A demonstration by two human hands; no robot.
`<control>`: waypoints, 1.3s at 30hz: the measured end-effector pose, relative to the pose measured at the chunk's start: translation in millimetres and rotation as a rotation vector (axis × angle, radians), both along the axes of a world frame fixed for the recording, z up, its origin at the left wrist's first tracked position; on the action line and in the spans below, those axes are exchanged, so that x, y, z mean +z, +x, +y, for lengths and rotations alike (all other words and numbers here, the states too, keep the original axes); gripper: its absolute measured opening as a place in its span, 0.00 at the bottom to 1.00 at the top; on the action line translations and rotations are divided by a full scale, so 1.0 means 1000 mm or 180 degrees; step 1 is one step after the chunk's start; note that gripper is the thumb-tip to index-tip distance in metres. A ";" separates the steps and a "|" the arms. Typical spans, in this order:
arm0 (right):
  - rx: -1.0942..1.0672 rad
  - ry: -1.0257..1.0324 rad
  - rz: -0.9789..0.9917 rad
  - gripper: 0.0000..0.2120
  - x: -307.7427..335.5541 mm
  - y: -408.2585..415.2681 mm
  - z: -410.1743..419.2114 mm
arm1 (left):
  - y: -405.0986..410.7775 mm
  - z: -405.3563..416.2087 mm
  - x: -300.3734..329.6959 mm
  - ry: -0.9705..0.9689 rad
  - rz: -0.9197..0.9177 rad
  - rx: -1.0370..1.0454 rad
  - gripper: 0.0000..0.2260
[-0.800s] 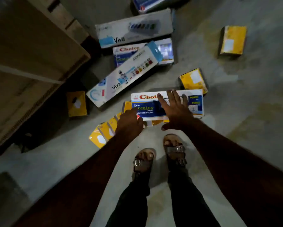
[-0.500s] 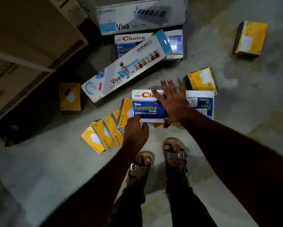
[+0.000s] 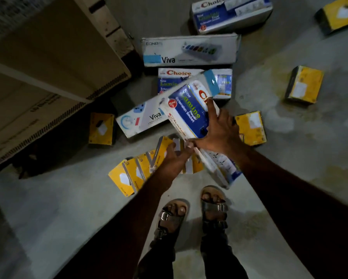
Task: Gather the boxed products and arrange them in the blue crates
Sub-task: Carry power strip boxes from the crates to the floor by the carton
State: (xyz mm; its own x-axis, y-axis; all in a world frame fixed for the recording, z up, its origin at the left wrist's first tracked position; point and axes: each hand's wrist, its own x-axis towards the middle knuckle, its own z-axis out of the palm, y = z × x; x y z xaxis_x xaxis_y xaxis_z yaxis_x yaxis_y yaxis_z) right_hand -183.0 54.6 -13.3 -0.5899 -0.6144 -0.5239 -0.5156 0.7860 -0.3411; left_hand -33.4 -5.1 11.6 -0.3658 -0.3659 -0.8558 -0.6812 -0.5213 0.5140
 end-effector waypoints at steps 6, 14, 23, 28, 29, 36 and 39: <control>-0.0037 -0.0206 -0.0760 0.51 0.013 -0.011 -0.047 | -0.006 -0.016 -0.011 -0.0253 0.0672 0.0741 0.18; 0.1107 -0.0206 0.0439 0.47 -0.049 -0.058 -0.102 | 0.044 -0.064 -0.052 -0.0579 0.0649 0.1375 0.23; 0.2418 0.0576 0.1567 0.60 -0.126 -0.062 -0.126 | 0.091 -0.054 -0.095 -0.0099 0.0573 0.2060 0.25; 0.2331 0.0776 0.1902 0.54 -0.143 -0.040 -0.119 | 0.084 -0.041 -0.088 0.0308 0.0693 0.2295 0.31; 0.2316 0.0784 0.1862 0.54 -0.136 -0.042 -0.114 | 0.083 -0.039 -0.085 0.0345 0.0707 0.2261 0.33; 0.1592 0.1017 0.1906 0.50 -0.003 -0.061 -0.041 | 0.073 -0.021 0.008 0.0442 0.1060 0.1979 0.24; 0.1059 0.1194 0.1922 0.56 0.089 -0.055 -0.001 | 0.067 -0.017 0.082 0.0384 0.1023 0.1922 0.27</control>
